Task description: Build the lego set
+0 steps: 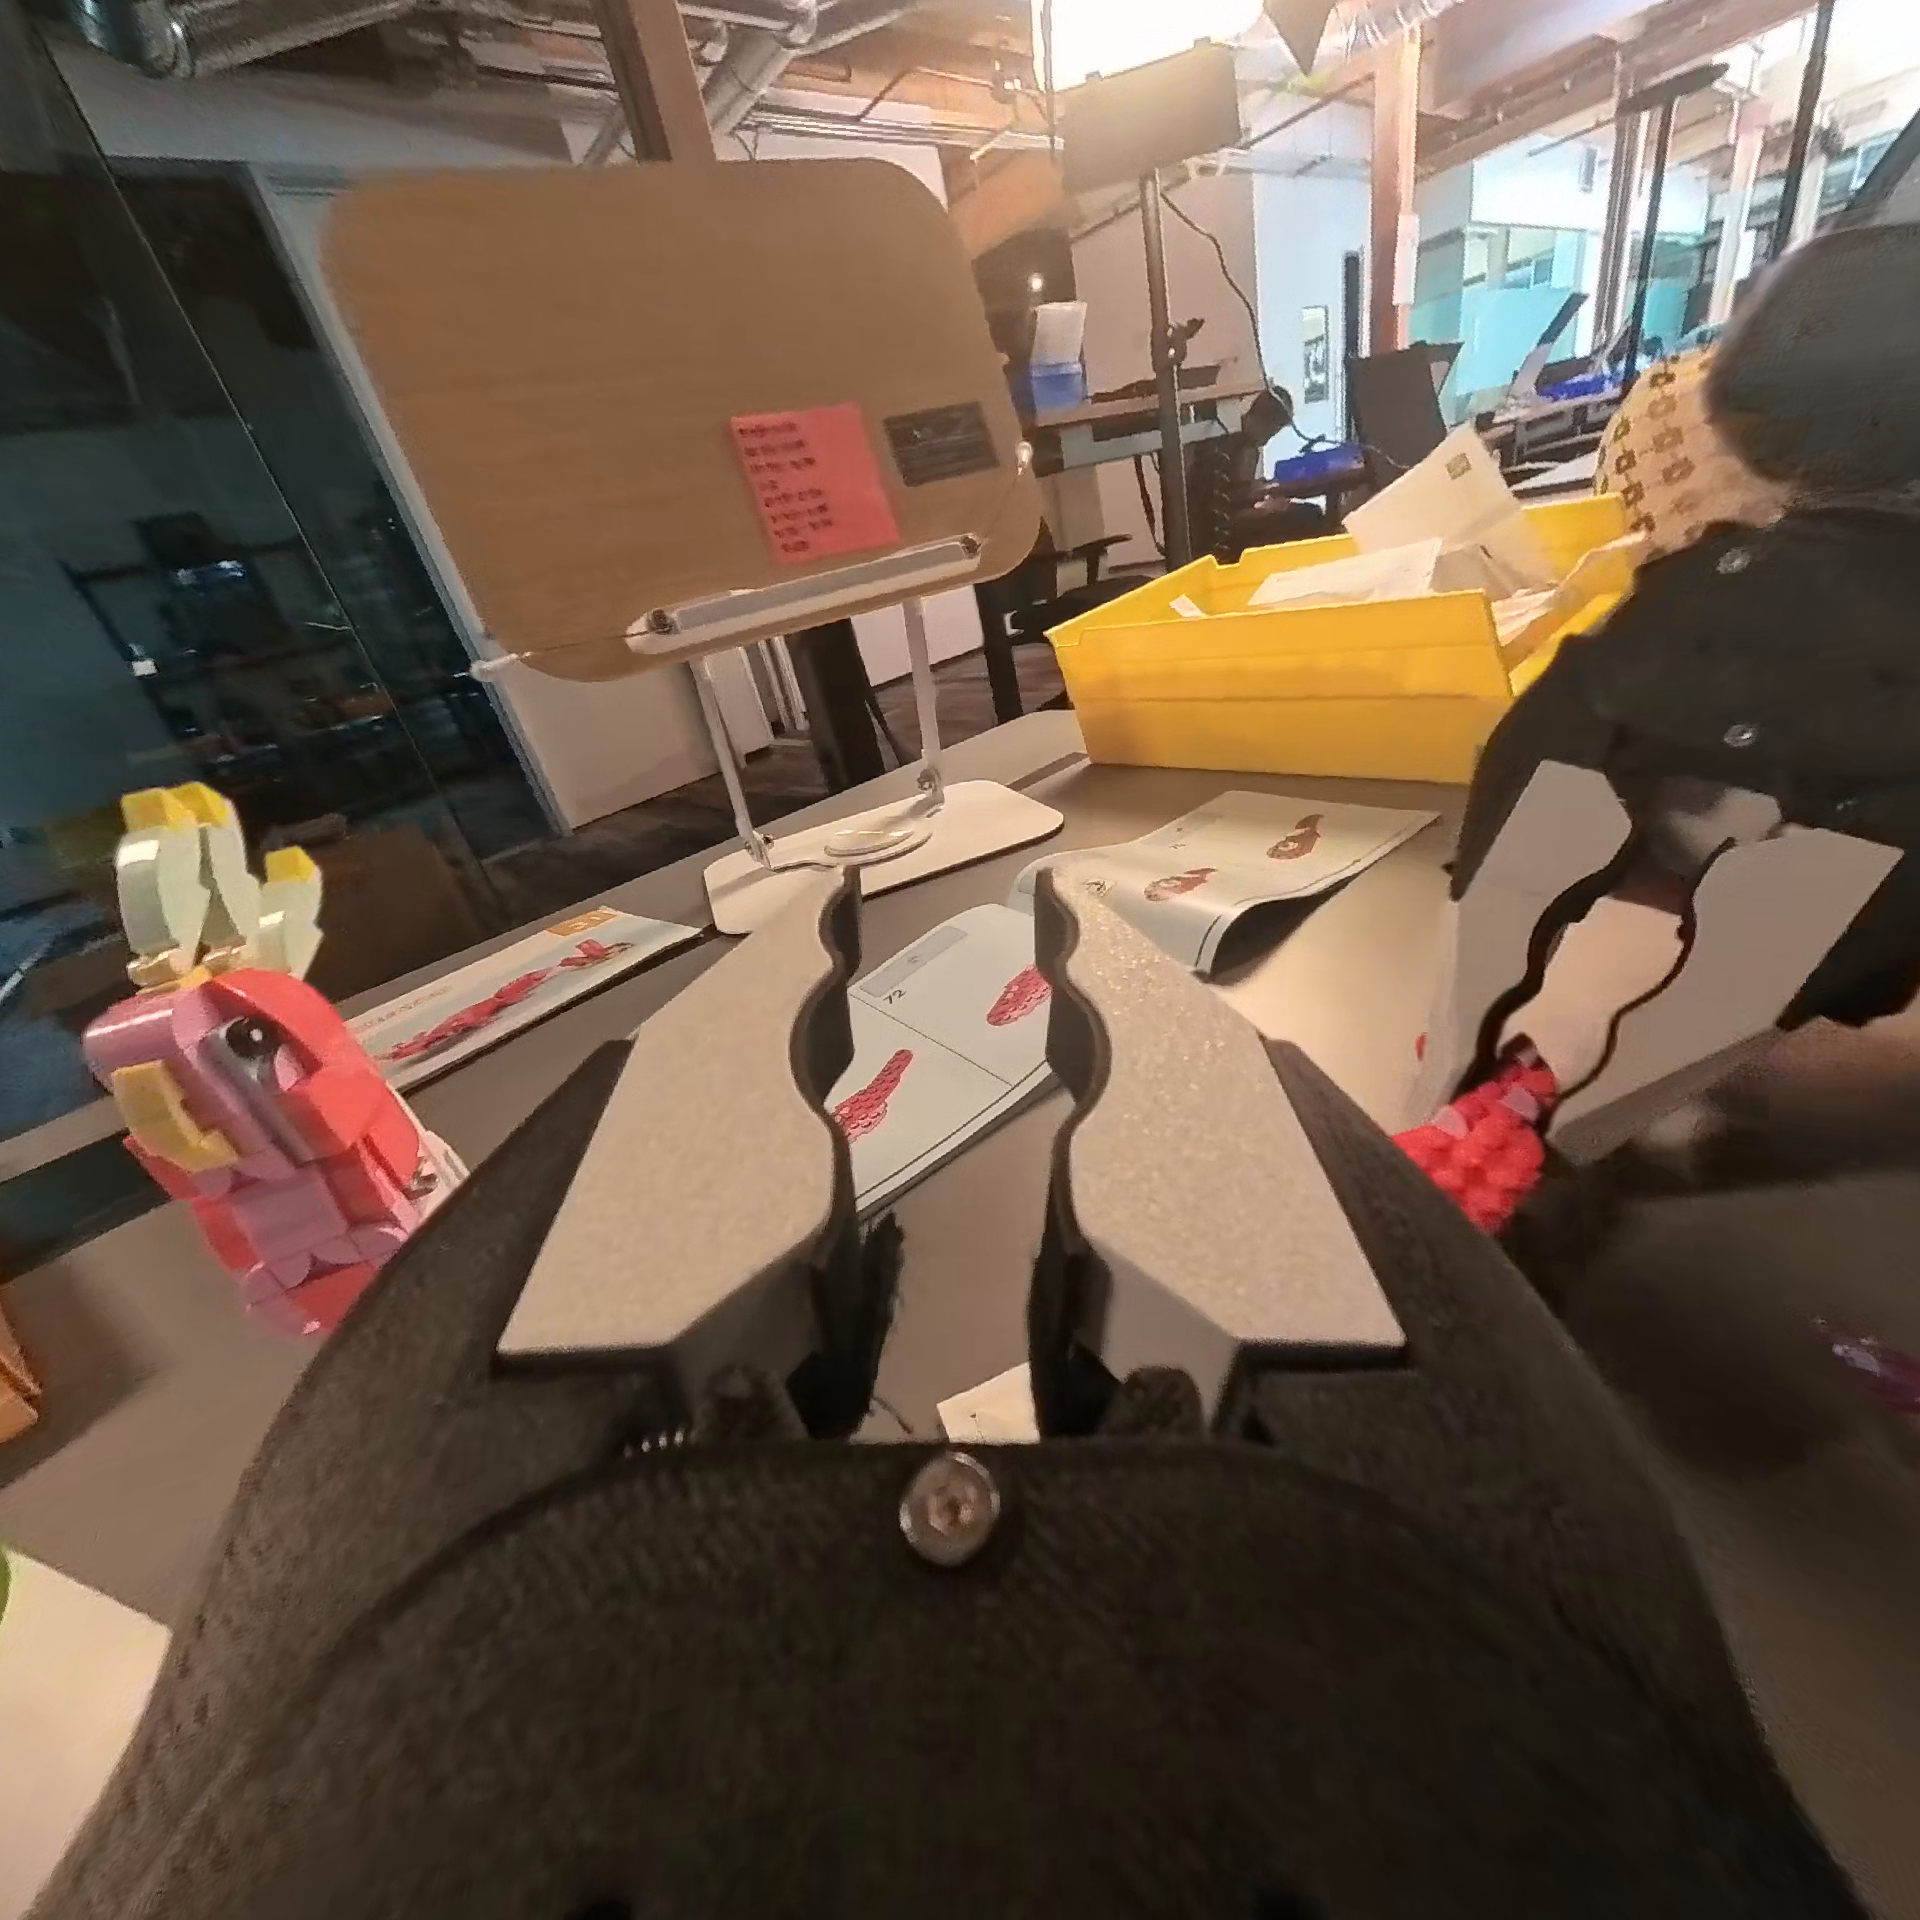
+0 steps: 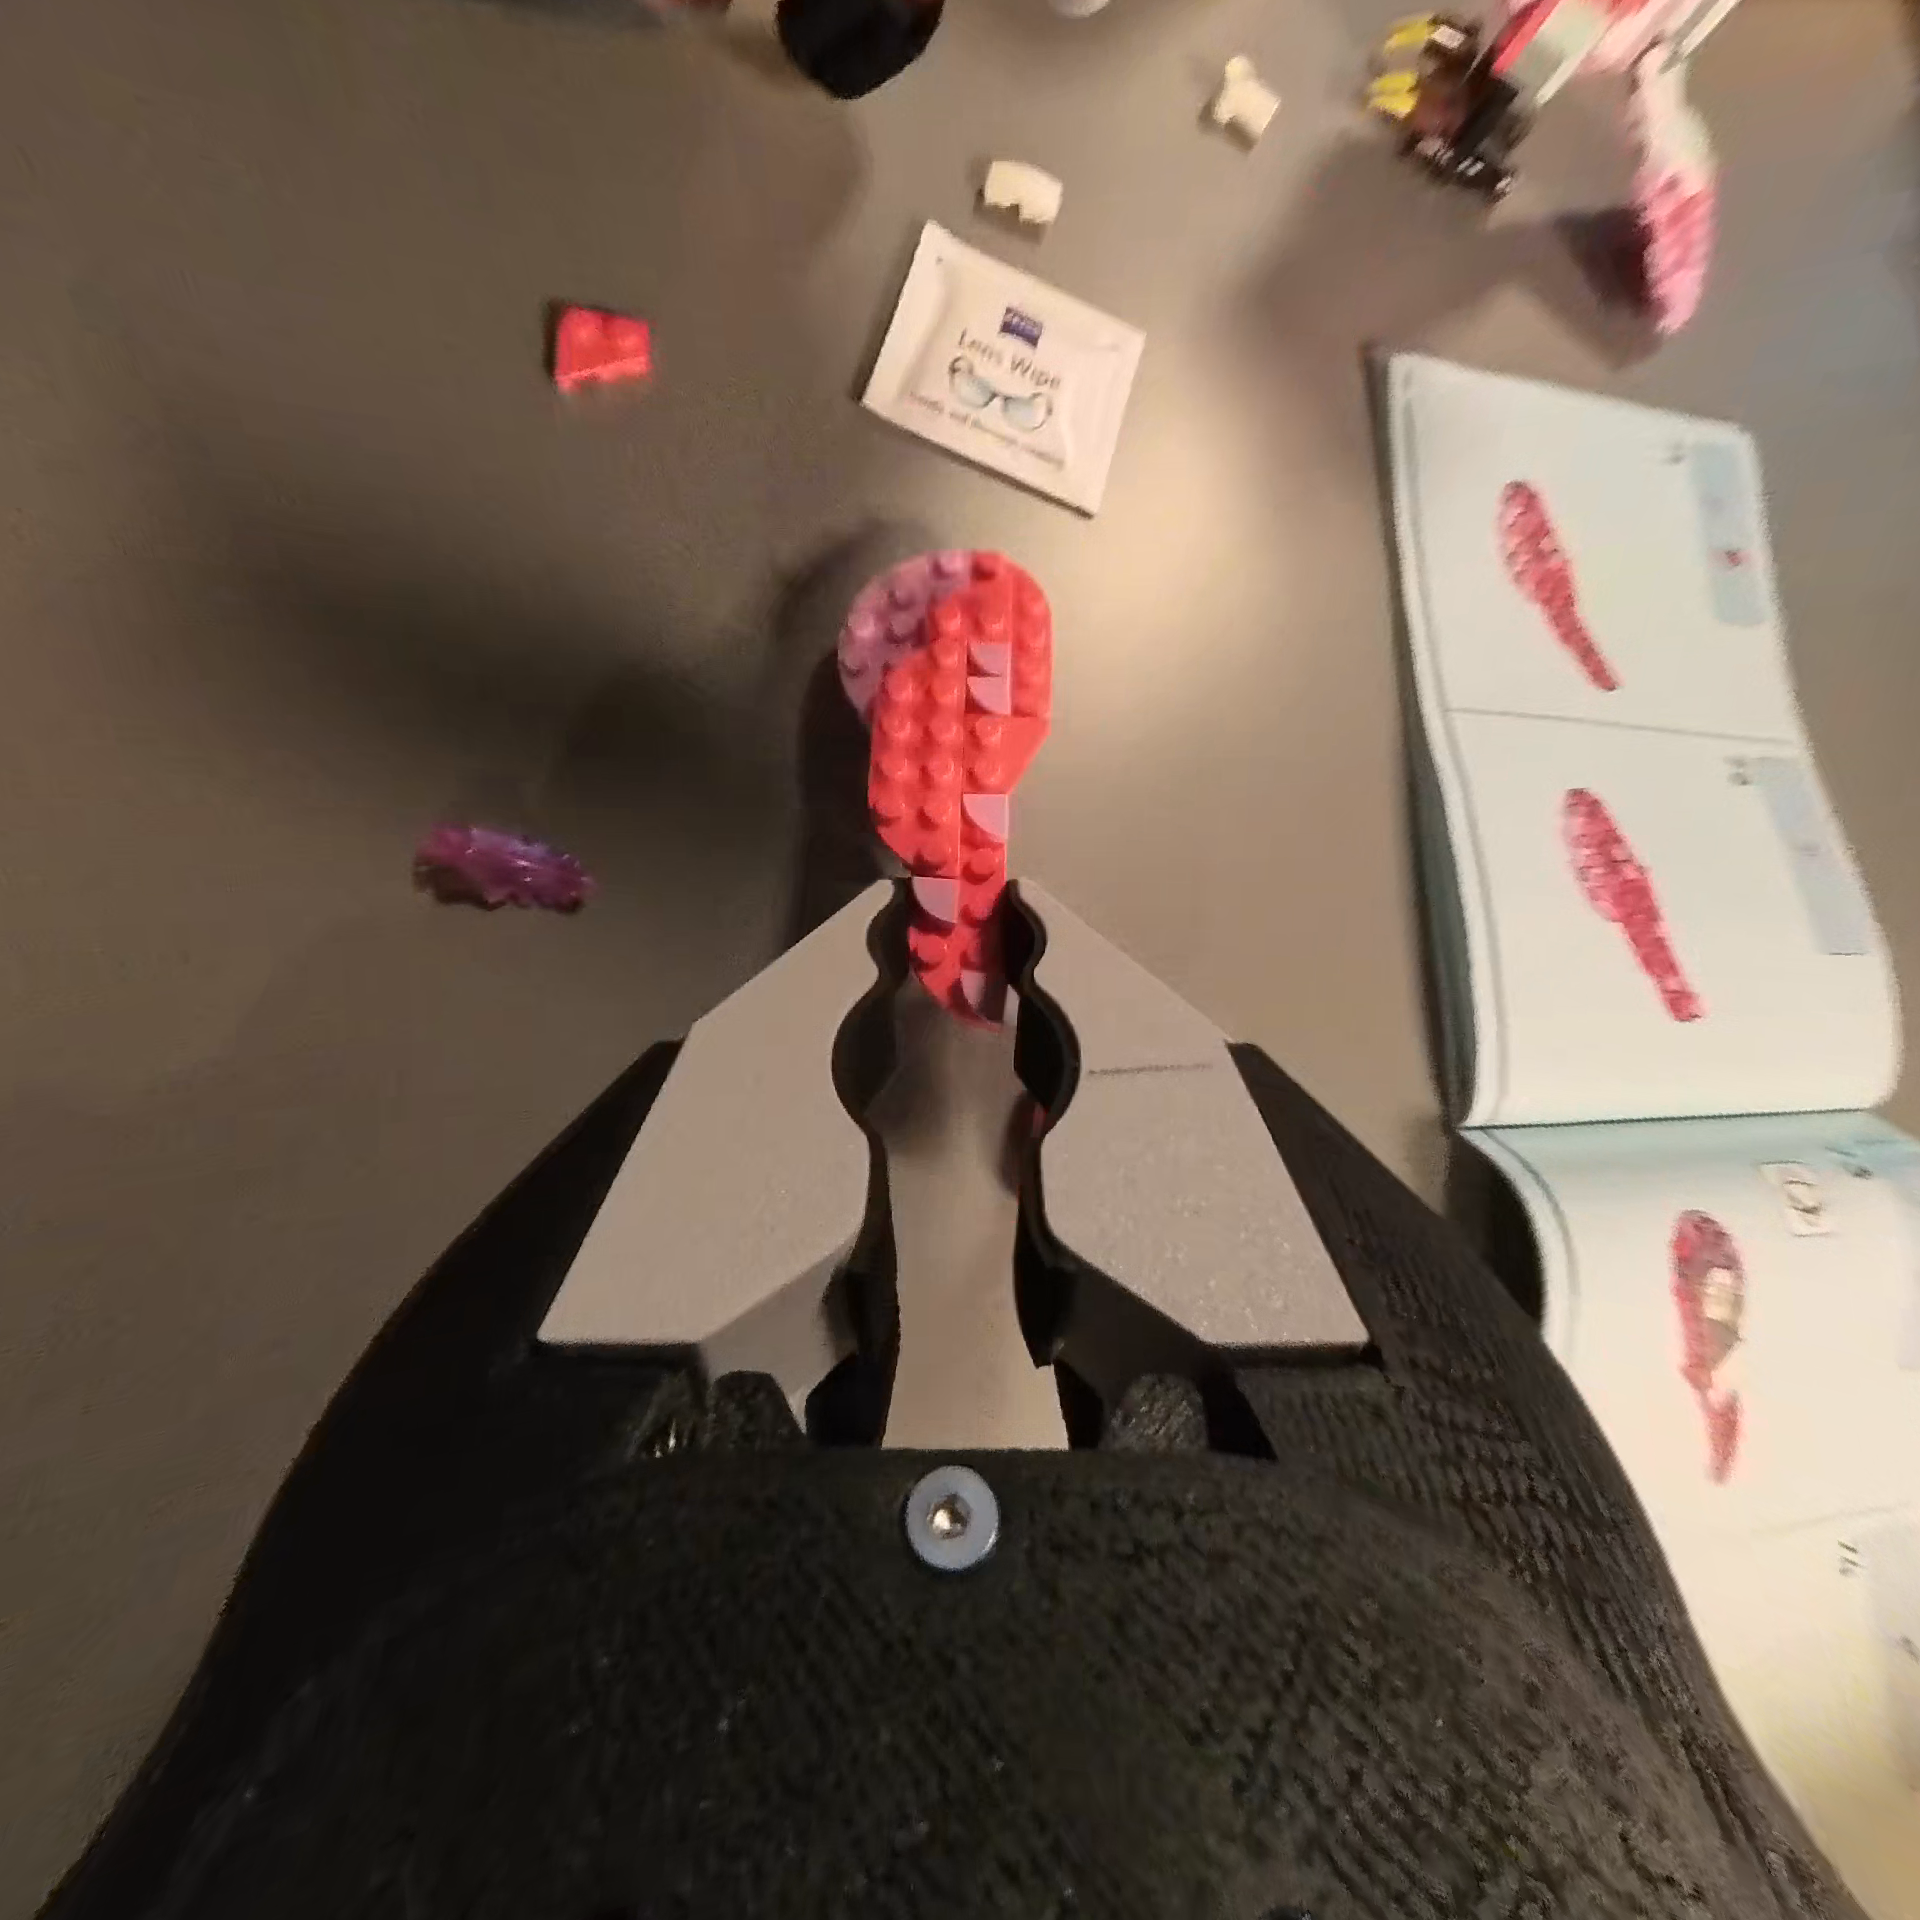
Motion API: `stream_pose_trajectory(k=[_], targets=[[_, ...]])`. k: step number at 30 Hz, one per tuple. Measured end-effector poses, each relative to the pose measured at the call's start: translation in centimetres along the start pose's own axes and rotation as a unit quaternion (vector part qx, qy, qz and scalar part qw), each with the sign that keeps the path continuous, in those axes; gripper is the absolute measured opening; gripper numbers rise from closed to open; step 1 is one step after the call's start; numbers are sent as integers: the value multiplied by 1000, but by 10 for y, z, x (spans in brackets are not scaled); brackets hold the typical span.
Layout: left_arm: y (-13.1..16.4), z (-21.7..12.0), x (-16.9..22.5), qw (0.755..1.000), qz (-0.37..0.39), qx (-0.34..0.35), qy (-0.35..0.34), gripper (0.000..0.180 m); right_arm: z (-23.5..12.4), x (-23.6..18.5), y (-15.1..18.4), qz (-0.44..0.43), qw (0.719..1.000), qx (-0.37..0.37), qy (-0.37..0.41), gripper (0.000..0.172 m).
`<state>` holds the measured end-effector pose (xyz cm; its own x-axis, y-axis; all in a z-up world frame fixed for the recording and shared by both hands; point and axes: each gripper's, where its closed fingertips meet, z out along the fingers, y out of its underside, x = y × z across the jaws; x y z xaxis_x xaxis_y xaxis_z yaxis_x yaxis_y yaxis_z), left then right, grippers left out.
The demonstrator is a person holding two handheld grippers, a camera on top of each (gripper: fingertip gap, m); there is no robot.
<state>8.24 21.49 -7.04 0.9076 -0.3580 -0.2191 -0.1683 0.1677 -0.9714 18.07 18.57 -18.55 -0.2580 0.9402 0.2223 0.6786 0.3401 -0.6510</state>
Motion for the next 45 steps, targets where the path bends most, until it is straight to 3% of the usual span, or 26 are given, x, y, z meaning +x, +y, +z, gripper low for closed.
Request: stream_pose_trajectory(k=[3,6,7,9,12,14,16,17,19,26,32,40,45], targets=[[2,1,3,1000,17,-4,-1,32,1,-2,1,22,1000,5,-16,18],[4,2,5,1000,18,-11,4,32,-6,8,-4,32,999,43,-6,46],[7,3,7,1000,13,-18,12,32,-12,18,-8,37,996,77,9,54],[16,6,10,999,-8,-42,28,35,-38,59,-14,73,976,189,81,53],[21,8,10,998,-11,-52,29,35,-103,132,5,161,896,327,254,42],[21,8,10,998,-6,-54,28,35,-158,162,28,157,814,372,419,30],[22,8,11,998,0,-57,29,35,-205,173,54,93,727,324,598,12],[23,8,12,998,3,-58,30,35,-216,174,64,62,707,276,648,1],[24,9,14,998,9,-62,33,35,-218,179,80,72,701,235,670,0],[27,9,22,996,37,-72,44,35,-223,182,95,104,682,232,686,0],[38,14,33,987,76,-141,36,39,-225,182,99,115,675,229,692,0],[31,119,101,947,179,-229,136,66,-232,181,100,126,668,256,688,0],[82,161,117,888,271,-330,171,77,-238,179,102,133,659,269,689,0]])
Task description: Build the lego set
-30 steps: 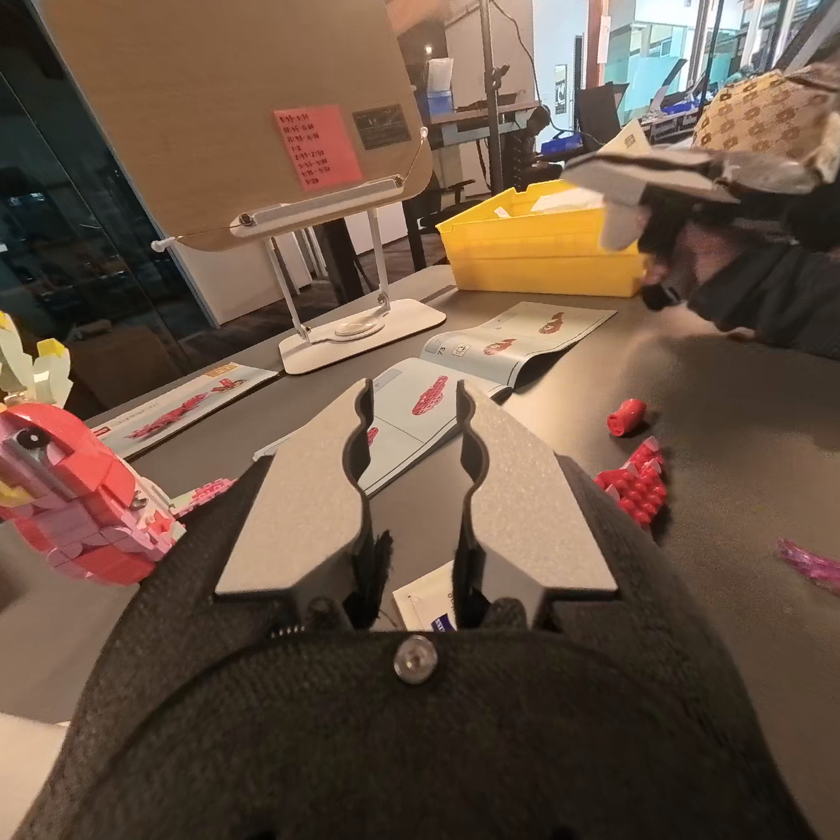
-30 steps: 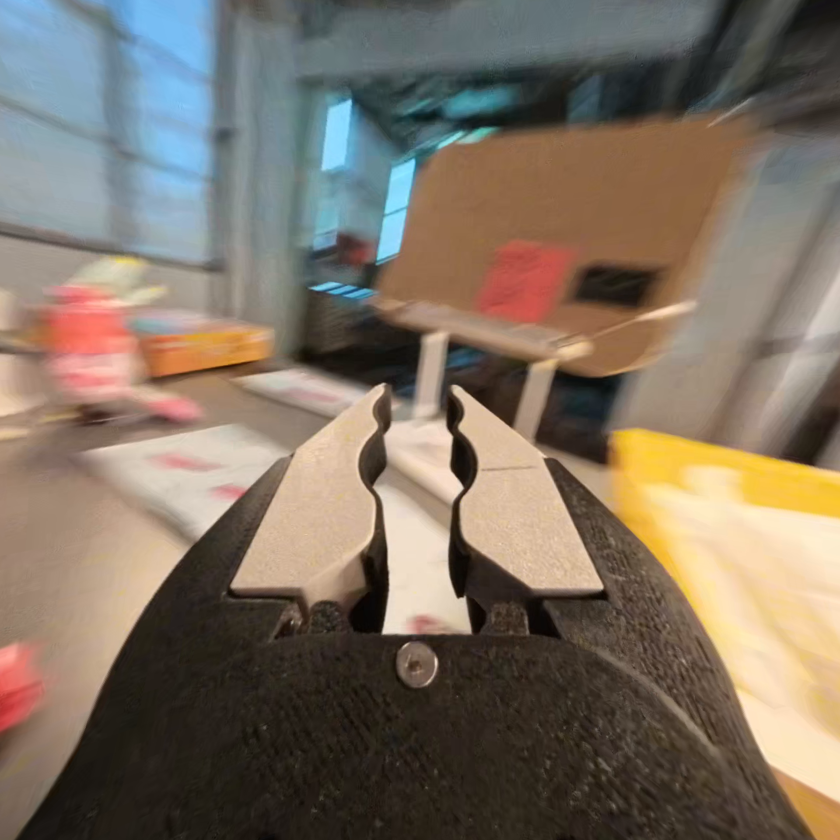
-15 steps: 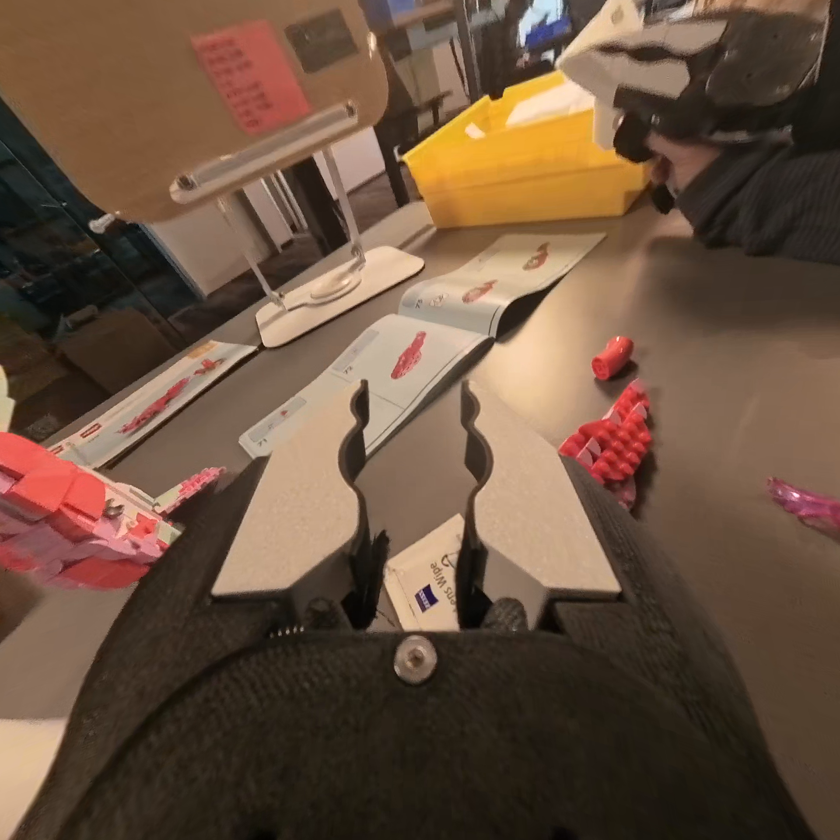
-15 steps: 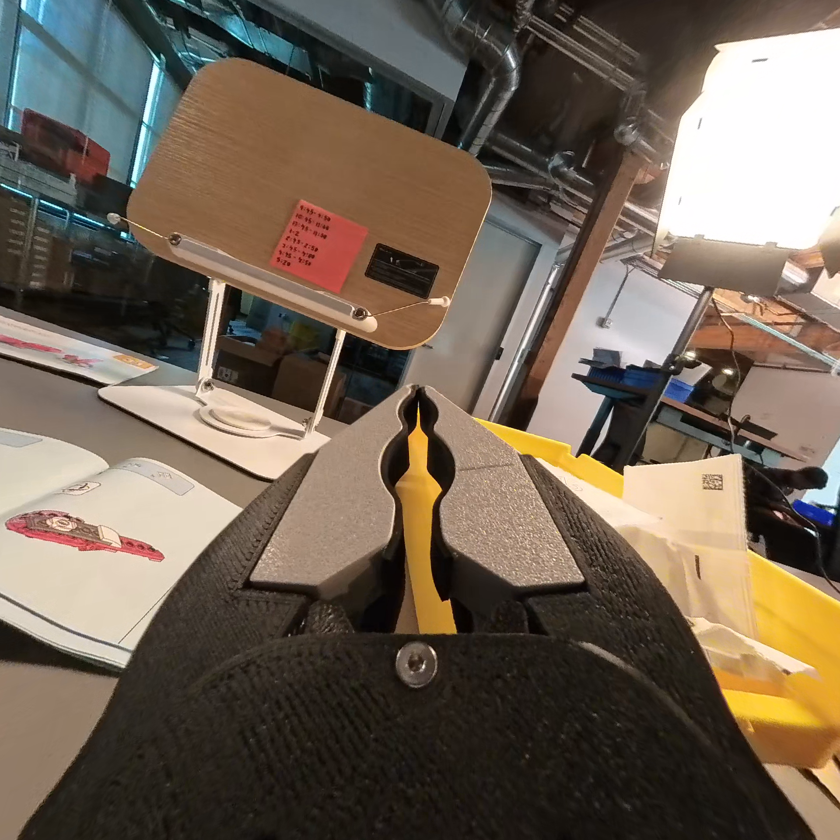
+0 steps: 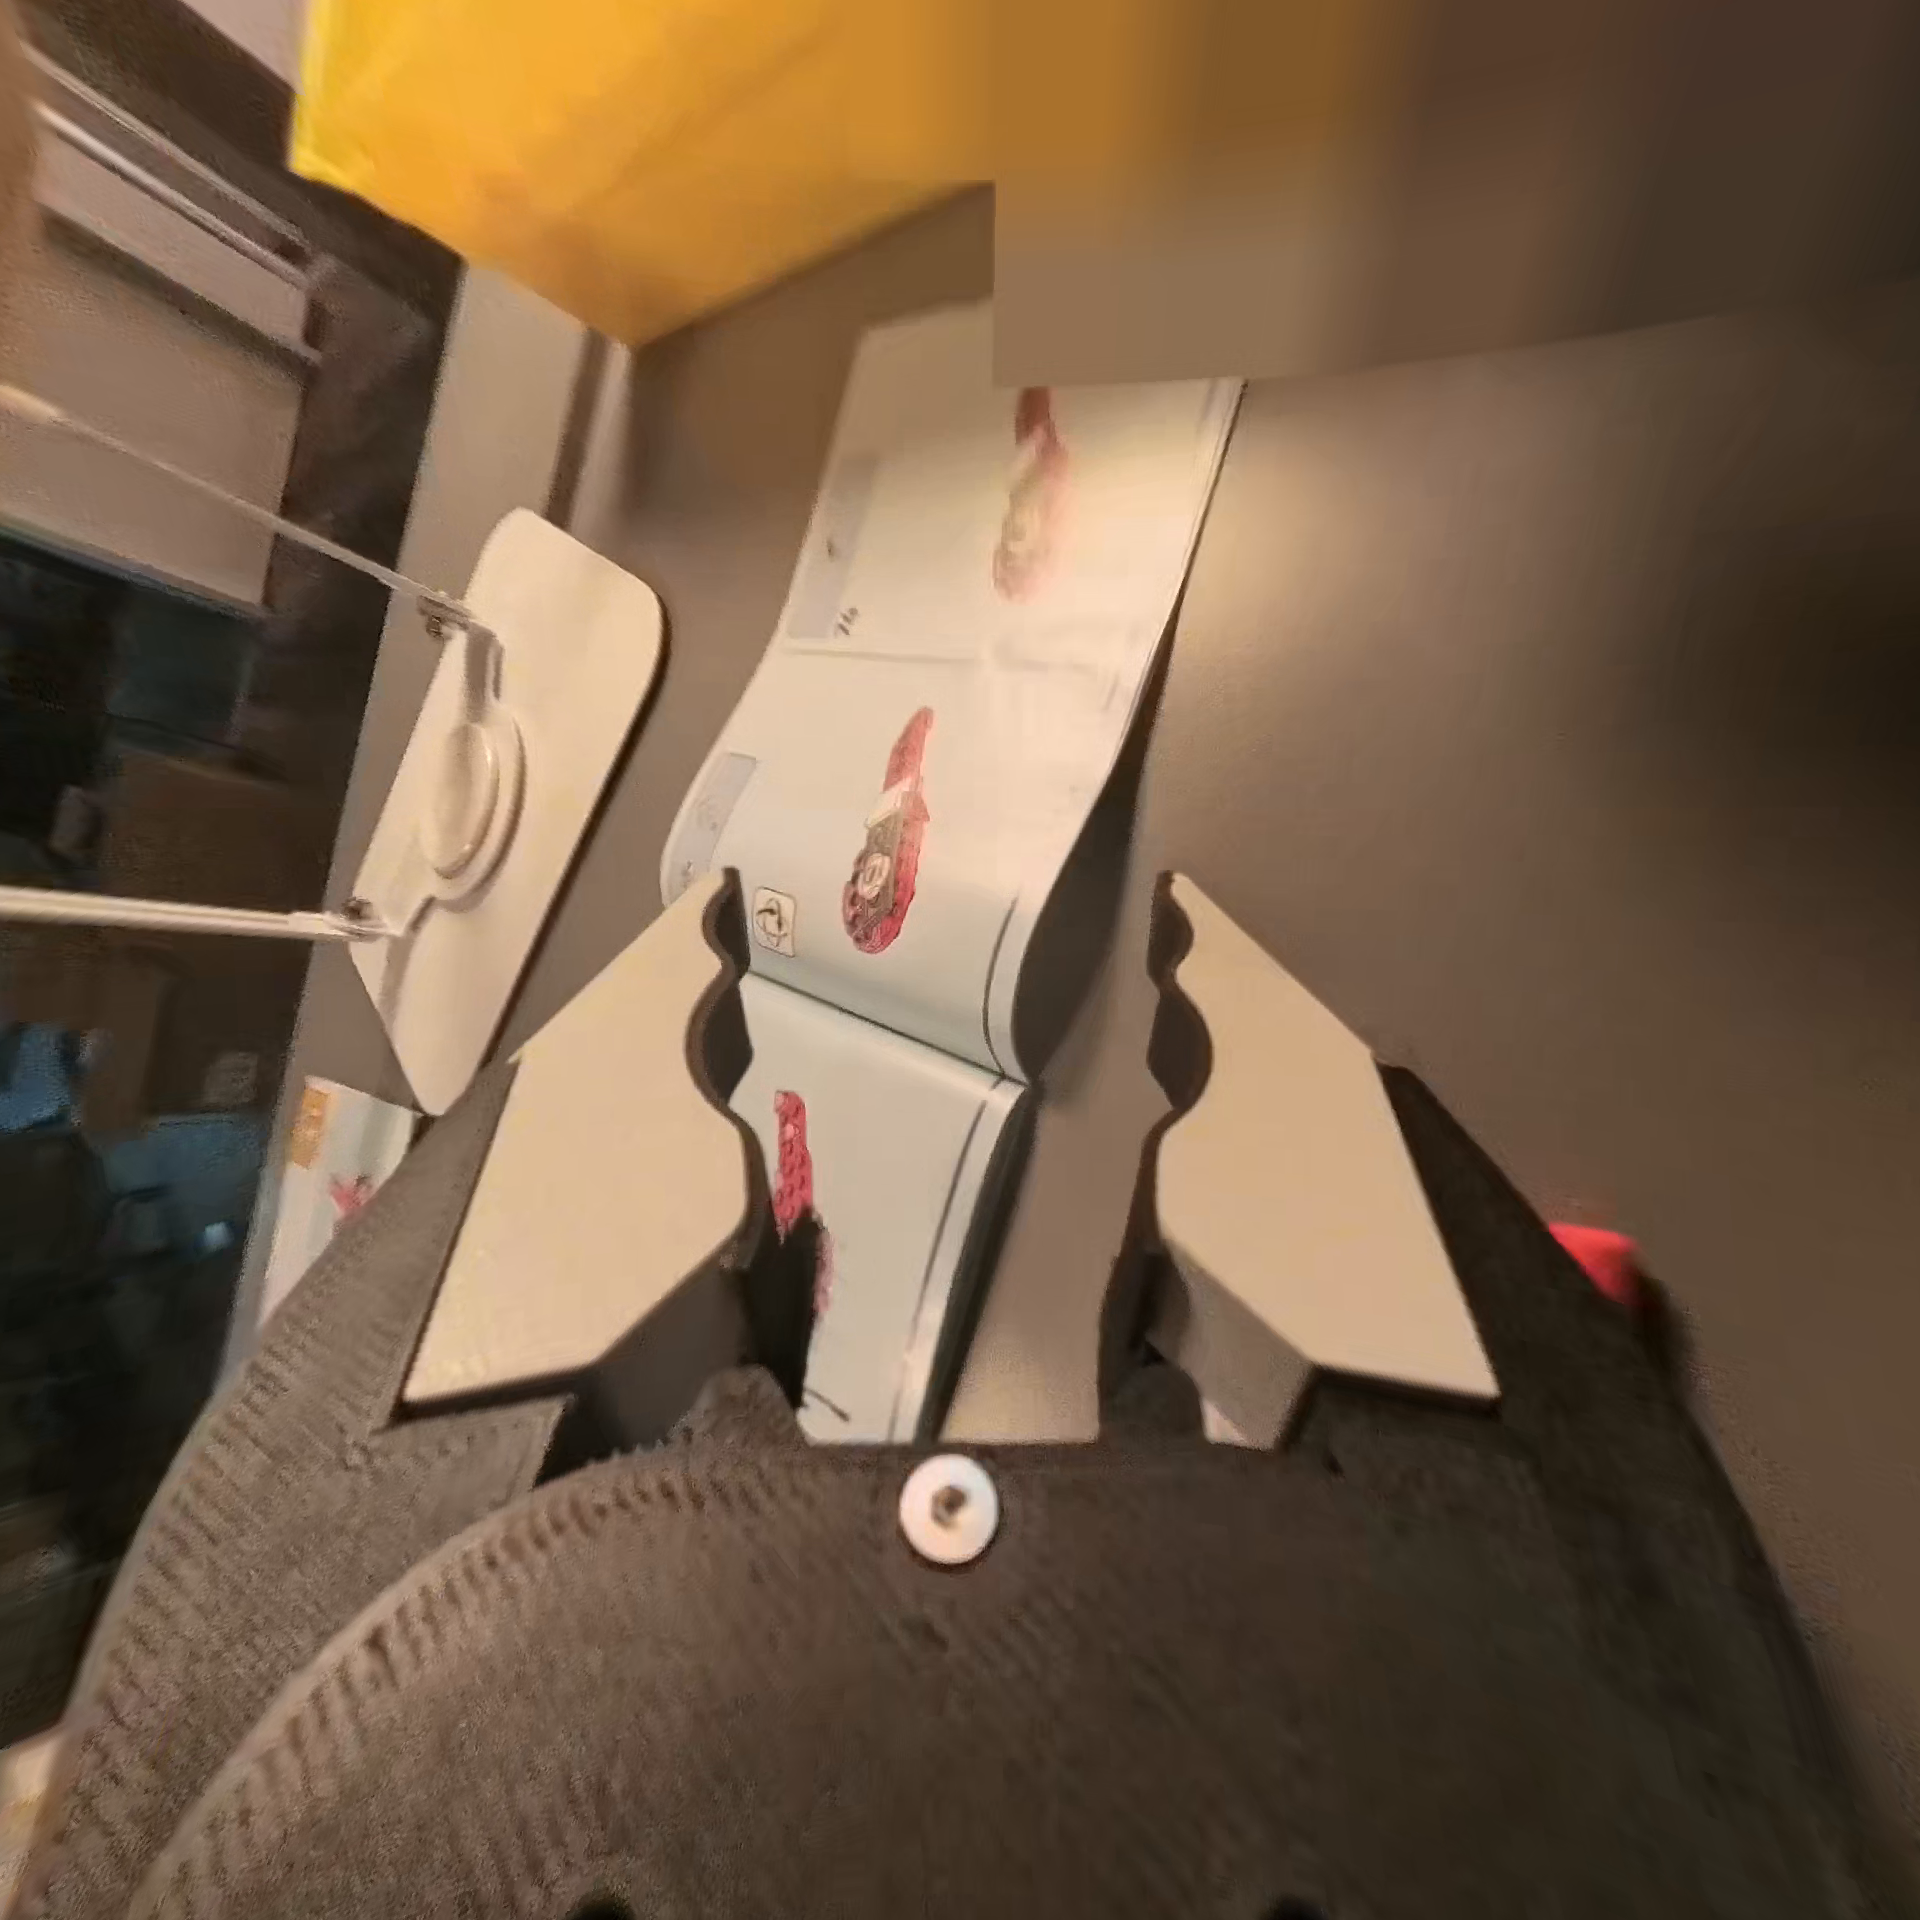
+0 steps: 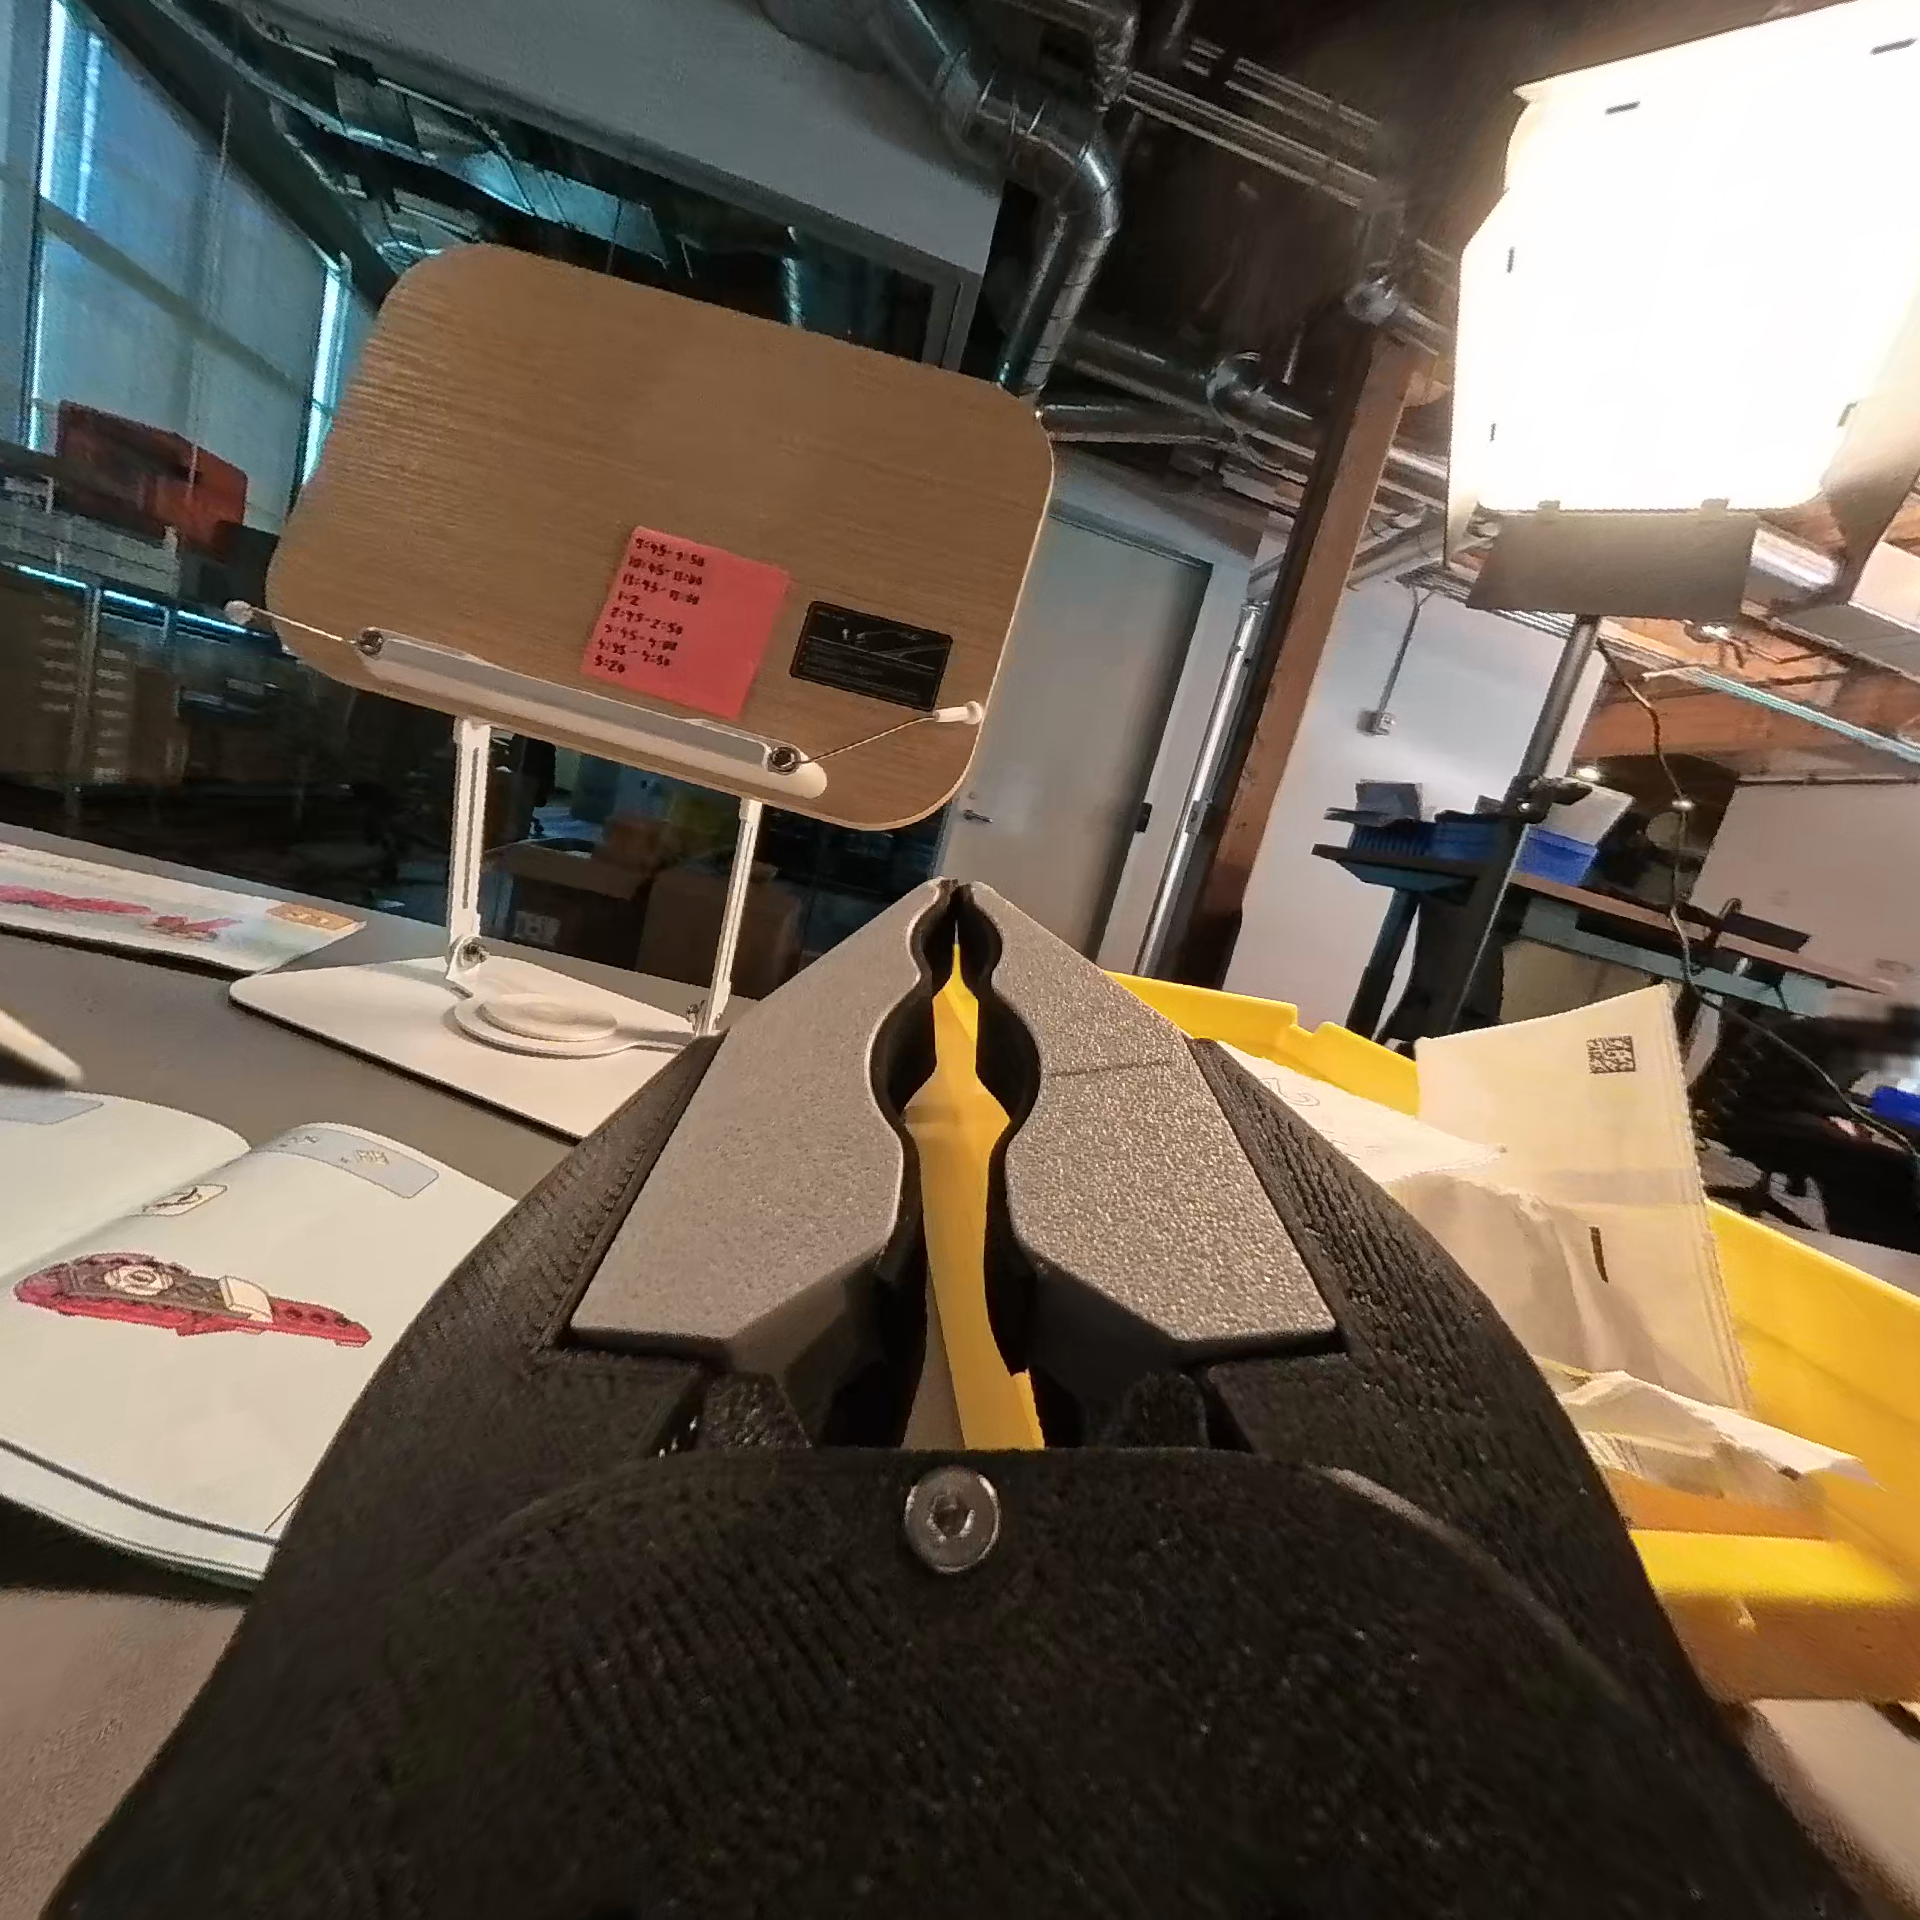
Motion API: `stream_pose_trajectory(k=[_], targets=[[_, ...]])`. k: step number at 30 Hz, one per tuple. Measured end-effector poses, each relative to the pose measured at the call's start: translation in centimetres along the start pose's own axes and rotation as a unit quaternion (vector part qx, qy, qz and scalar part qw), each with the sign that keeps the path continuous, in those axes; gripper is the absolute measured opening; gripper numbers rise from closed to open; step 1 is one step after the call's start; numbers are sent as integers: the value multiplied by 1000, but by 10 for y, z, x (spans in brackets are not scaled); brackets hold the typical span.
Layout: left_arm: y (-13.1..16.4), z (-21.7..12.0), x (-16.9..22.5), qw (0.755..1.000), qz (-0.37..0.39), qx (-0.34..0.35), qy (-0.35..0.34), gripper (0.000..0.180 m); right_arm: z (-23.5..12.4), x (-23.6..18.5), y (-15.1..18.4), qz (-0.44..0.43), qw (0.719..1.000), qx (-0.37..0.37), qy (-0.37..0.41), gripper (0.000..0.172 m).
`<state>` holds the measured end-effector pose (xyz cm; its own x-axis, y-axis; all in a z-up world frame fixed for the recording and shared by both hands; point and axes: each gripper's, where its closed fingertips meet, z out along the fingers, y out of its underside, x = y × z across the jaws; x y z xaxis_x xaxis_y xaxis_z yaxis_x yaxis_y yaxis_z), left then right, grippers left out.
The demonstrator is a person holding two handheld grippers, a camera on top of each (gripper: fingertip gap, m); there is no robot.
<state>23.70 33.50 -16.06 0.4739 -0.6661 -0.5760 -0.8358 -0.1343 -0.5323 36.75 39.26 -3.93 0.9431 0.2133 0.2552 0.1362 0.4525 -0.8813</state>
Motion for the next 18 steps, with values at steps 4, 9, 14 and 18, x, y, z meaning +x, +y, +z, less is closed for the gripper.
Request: stream_pose_trajectory(k=[4,9,14,18], targets=[[0,16,-6,993,106,-10,-43,53,-1,5,-2,7,1000,4,11,0],[5,17,-15,977,177,2,-117,4,-6,11,-10,11,1000,22,18,25],[11,5,-40,976,110,45,-183,0,-9,-34,-18,-50,993,45,-96,35],[23,-4,-56,972,12,92,-217,0,-26,-104,-6,-126,956,28,-263,42]])
